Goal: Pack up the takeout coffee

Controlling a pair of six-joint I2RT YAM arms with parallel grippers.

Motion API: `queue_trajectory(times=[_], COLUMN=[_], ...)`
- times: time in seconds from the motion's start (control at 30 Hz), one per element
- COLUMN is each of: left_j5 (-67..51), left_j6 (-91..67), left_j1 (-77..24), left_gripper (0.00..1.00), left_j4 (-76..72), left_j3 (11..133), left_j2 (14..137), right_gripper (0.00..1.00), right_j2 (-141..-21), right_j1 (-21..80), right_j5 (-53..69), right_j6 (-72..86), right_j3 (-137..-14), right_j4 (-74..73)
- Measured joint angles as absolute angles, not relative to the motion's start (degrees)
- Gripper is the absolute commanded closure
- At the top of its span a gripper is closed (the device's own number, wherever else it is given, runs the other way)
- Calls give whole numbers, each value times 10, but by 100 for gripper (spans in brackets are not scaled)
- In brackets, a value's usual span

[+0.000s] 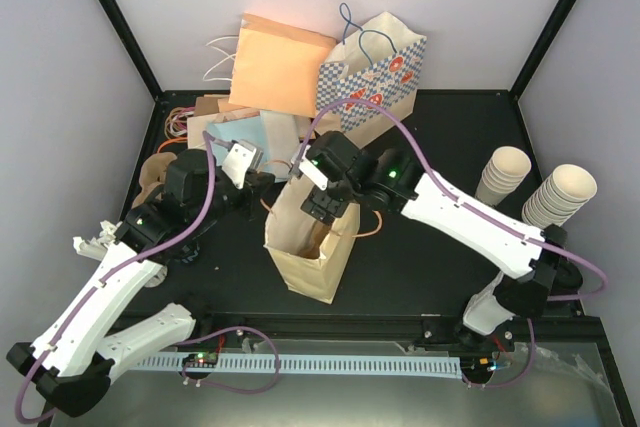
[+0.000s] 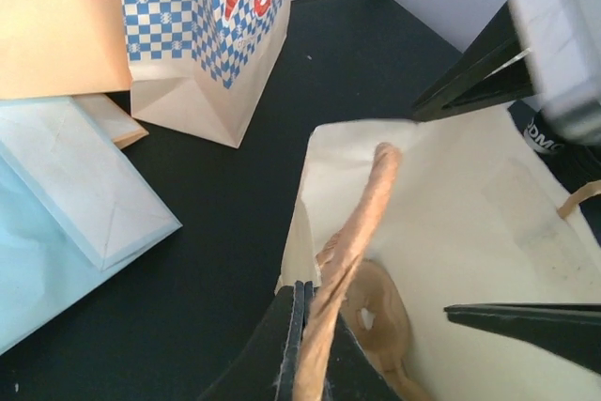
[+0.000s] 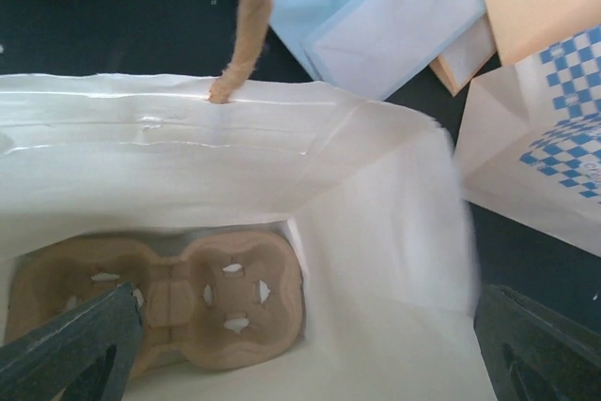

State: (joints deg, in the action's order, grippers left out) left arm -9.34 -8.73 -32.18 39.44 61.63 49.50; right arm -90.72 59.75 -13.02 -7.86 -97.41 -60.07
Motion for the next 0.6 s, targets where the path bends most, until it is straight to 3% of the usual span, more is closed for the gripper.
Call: queue_trajectory(times=[0.37,0.6], left_j5=[-127,-183], left_j6=[25,111], left_j1=[-322,-321], left_gripper=[99,98], left_j4=[320,277], left_j3=[629,635], left_j2=[495,495], right_gripper=[0,1], right_j2=[-801,-759], right_j1=[596,595], right_j5=[-159,-169], right_j6=[-32,18], right_j3=[-978,-844], right_j4=[-579,-550])
